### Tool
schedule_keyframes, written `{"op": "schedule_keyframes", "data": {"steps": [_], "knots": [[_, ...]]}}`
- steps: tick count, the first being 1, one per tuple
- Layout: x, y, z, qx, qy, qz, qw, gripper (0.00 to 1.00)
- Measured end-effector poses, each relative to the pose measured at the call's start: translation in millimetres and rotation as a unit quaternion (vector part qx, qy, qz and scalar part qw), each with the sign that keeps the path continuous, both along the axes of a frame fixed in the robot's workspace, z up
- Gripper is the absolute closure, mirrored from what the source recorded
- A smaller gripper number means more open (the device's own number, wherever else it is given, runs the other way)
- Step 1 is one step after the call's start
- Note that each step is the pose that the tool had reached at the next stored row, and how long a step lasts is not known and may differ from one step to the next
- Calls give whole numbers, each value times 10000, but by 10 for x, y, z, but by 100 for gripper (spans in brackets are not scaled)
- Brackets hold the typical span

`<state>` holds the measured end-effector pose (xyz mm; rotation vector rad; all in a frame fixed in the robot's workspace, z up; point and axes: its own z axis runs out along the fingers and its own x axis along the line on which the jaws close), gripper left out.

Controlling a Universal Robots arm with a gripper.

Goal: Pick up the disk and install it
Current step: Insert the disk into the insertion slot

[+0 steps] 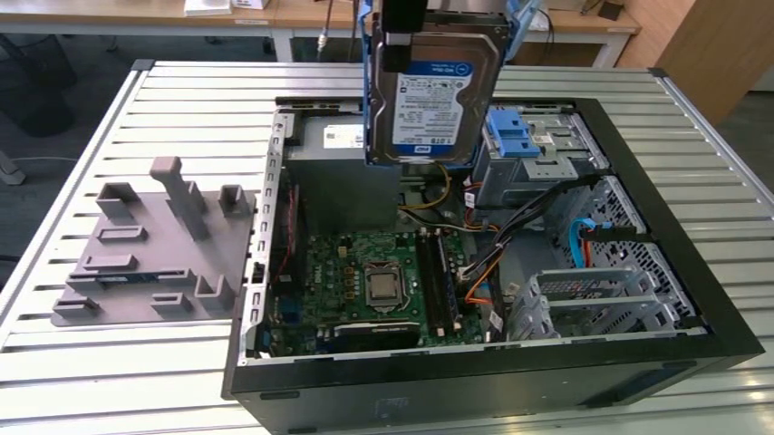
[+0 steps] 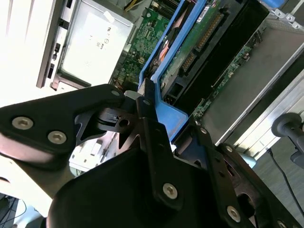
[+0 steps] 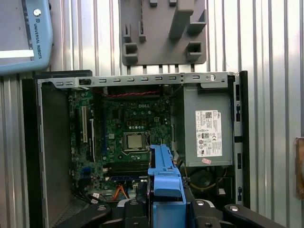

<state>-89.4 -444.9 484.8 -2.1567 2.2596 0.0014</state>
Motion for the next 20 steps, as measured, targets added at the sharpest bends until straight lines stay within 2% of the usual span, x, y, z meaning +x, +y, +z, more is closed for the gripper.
{"op": "schedule_keyframes", "data": {"steps": [4,6,15,17,20], "knots": [[0,-90,0,-4,0,0,10000,64],[0,-113,-1,-4,0,0,10000,64],[7,-117,-1,-5,0,1,10000,64],[36,-116,-1,-5,0,0,10000,64],[125,-116,-2,-5,1,1,10000,64]]}}
